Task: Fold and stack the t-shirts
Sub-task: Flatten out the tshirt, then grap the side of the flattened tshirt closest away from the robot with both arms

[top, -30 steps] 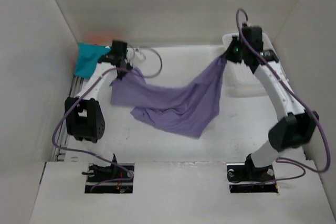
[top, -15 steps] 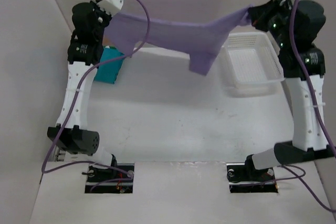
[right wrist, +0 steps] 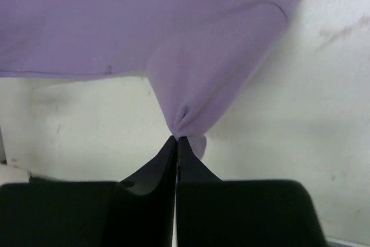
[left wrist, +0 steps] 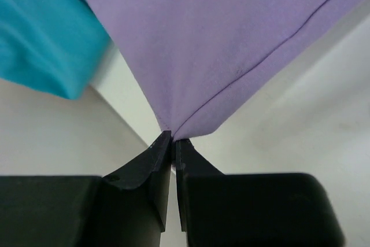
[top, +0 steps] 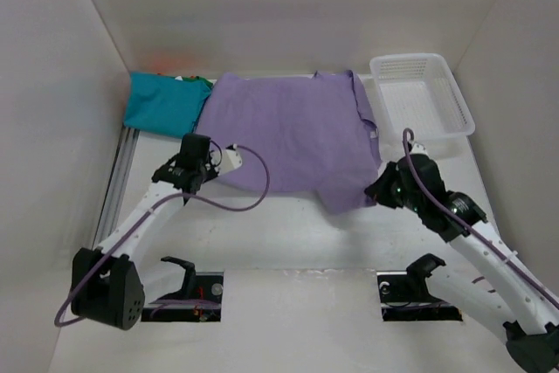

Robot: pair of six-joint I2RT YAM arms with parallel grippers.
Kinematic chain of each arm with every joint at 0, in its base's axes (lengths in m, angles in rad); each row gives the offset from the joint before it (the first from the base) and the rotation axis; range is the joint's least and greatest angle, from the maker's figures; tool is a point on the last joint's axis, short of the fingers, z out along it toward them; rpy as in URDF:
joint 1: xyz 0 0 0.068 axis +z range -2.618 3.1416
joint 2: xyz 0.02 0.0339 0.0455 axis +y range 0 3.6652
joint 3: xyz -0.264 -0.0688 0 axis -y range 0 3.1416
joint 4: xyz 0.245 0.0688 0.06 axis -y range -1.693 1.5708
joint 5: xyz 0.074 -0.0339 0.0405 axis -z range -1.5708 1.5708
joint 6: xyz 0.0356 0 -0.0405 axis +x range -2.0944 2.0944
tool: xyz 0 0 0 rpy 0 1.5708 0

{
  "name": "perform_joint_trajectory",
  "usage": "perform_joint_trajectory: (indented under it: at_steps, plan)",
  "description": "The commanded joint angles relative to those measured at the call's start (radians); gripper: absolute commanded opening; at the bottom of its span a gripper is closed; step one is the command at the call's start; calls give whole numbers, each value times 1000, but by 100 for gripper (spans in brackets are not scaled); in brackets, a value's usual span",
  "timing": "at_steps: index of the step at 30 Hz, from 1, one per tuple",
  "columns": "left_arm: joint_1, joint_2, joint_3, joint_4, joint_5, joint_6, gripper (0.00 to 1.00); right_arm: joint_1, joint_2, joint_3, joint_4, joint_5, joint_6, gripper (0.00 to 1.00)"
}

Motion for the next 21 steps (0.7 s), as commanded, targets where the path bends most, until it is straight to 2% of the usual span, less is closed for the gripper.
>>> perform_joint_trajectory:
  at_steps: [1,5,10,16,21]
  plan:
    - [-10,-128,-101,-83,-47,24,6,108,-83,-73,-67,64,197,0]
    - [3,-189,-158,-181,-44,-24,6,217,-94,-139,-72,80,291,0]
    - [49,-214,-162,-231,-8,-67,7,219,-22,-110,-46,91,238,1]
    - [137,-124,-113,-186,65,-82,8,82,131,-45,55,70,43,1]
    - [228,14,-21,-48,107,-88,9,-80,197,-19,197,6,-92,1]
